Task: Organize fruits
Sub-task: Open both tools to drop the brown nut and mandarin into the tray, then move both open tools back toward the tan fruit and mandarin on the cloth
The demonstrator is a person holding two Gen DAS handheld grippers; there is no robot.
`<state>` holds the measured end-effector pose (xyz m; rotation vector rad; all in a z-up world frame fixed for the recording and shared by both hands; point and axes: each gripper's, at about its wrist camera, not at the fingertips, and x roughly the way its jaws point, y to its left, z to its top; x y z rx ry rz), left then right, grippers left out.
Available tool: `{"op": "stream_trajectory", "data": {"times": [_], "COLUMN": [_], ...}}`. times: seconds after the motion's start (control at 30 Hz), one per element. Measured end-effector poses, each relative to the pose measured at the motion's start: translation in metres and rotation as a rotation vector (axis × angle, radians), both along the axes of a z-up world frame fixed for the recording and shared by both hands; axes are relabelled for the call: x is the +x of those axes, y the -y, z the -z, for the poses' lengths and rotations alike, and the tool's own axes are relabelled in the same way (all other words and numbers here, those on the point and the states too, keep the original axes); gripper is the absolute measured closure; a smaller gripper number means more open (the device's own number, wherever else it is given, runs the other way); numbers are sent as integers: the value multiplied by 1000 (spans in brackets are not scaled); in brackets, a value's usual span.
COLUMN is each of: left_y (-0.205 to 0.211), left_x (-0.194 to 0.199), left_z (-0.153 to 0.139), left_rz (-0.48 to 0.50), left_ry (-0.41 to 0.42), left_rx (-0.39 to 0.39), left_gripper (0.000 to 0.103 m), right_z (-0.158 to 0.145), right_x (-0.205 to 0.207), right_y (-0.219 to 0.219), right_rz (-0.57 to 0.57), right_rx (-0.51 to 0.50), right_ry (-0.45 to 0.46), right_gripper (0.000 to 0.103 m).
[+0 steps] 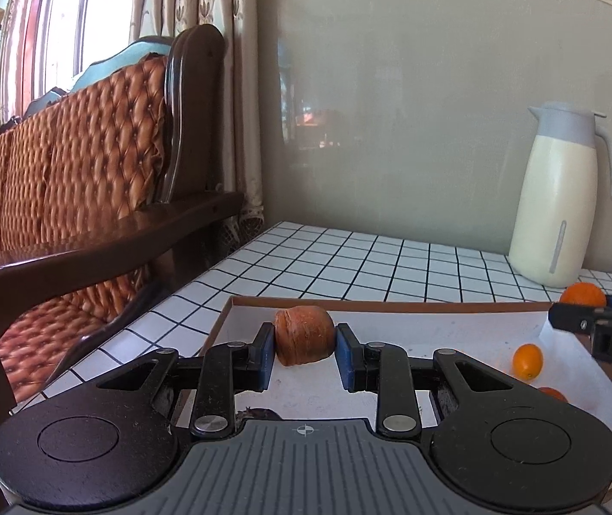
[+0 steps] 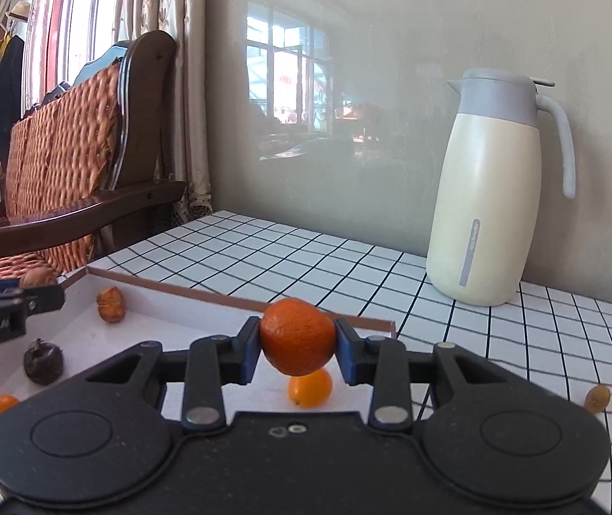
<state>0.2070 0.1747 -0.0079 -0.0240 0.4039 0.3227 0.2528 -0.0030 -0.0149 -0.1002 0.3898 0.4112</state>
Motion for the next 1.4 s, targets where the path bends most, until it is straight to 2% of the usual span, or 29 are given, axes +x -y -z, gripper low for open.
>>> {"op": "stream_trajectory", "data": {"times": [0.1, 0.33, 0.4, 0.43, 0.47, 0.5, 0.53, 0.57, 0.67, 0.83, 1.0, 1.27, 1.33, 1.4], "left_y": [-7, -13, -12, -12, -11, -11, -10, -10, -13, -13, -4, 31, 36, 42], "left_x": [4, 21, 25, 26, 25, 21, 16, 14, 13, 12, 6, -9, -13, -15], "left_z": [1, 6, 8, 7, 6, 4, 2, 0, -1, 0, -6, -14, -17, -21], "left_rz": [-15, -21, -14, -27, -49, -66, -76, -72, -67, -57, -30, 4, -3, -55], "left_ry": [-3, -21, -21, -21, -11, 16, 59, 71, 69, 51, 64, 84, 101, 113], "left_rx": [-3, -14, -12, -7, 5, 16, 31, 39, 28, 26, 27, 97, 96, 105], "left_gripper": [73, 73, 72, 72, 48, 1, 0, 0, 0, 0, 0, 0, 0, 0], "right_z": [-2, 1, 2, 2, 0, -2, -4, -6, -6, -4, -7, -16, -17, -19], "right_x": [8, 19, 23, 24, 22, 18, 17, 18, 20, 18, 11, -10, -13, -16], "right_y": [0, -6, -10, -10, -8, -4, 1, 4, 12, 13, 15, 29, 35, 42], "right_rz": [2, -24, -27, -7, 23, 53, 69, 69, 77, 72, 83, 139, 144, 111], "right_rx": [-20, -16, -43, -59, -55, -34, -11, -1, 25, 11, -10, -57, -52, -29], "right_ry": [10, -27, -40, -24, 12, 55, 76, 63, 46, 41, 59, 132, 123, 85], "right_gripper": [75, 75, 75, 66, 36, 18, 9, 13, 12, 11, 6, 6, 6, 6]}}
